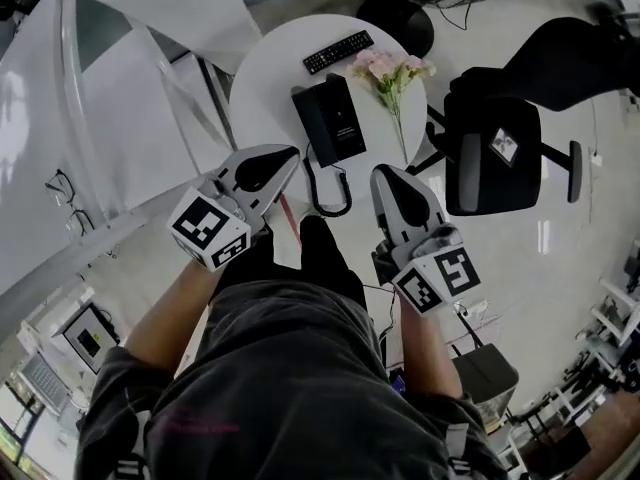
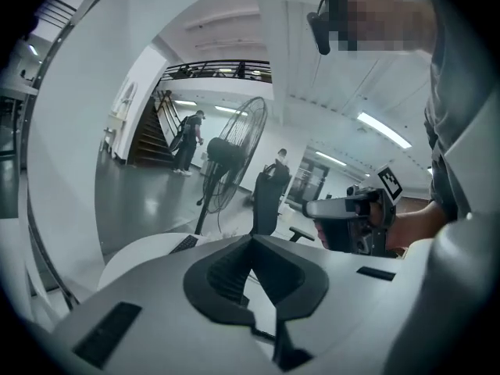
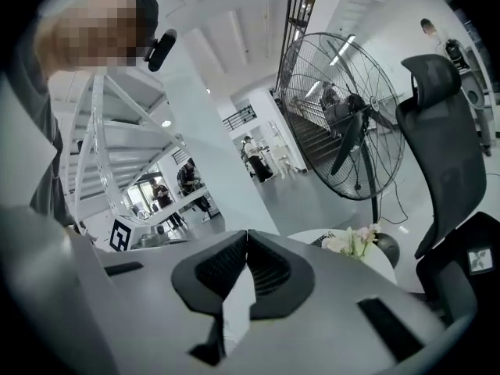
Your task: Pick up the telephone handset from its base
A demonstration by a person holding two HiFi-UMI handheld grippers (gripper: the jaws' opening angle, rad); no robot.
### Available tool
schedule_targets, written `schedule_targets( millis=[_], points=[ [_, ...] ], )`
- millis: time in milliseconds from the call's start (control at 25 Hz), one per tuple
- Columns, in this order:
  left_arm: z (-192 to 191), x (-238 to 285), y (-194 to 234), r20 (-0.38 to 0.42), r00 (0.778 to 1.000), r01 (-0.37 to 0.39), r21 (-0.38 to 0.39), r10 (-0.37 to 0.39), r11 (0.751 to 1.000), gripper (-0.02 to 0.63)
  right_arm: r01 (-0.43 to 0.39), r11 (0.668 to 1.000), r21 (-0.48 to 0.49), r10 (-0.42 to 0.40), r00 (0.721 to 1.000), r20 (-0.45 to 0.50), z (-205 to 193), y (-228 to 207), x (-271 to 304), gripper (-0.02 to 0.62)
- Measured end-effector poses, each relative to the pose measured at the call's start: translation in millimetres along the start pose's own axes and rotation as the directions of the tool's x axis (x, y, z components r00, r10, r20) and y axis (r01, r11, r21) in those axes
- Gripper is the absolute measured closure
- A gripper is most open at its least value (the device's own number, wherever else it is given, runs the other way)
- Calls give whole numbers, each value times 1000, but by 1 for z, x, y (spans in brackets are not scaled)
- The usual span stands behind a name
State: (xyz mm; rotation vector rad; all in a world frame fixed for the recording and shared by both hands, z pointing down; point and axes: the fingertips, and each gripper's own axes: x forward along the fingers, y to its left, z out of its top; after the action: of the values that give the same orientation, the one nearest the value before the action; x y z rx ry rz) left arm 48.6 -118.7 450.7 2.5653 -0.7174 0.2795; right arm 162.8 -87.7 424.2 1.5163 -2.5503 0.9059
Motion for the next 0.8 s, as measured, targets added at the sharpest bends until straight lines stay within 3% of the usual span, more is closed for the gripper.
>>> schedule_targets(
  millis=[320,800],
  points=[
    [-51,25,42,-29,996,-87,-110,84,990,592,-47,999,11,47,995,-83,-26,-29,31,575],
    [-144,64,97,-80,990,-129,-251,112,959,588,-36,999,30,41,982,-186,-74,-65,58,575]
  ],
)
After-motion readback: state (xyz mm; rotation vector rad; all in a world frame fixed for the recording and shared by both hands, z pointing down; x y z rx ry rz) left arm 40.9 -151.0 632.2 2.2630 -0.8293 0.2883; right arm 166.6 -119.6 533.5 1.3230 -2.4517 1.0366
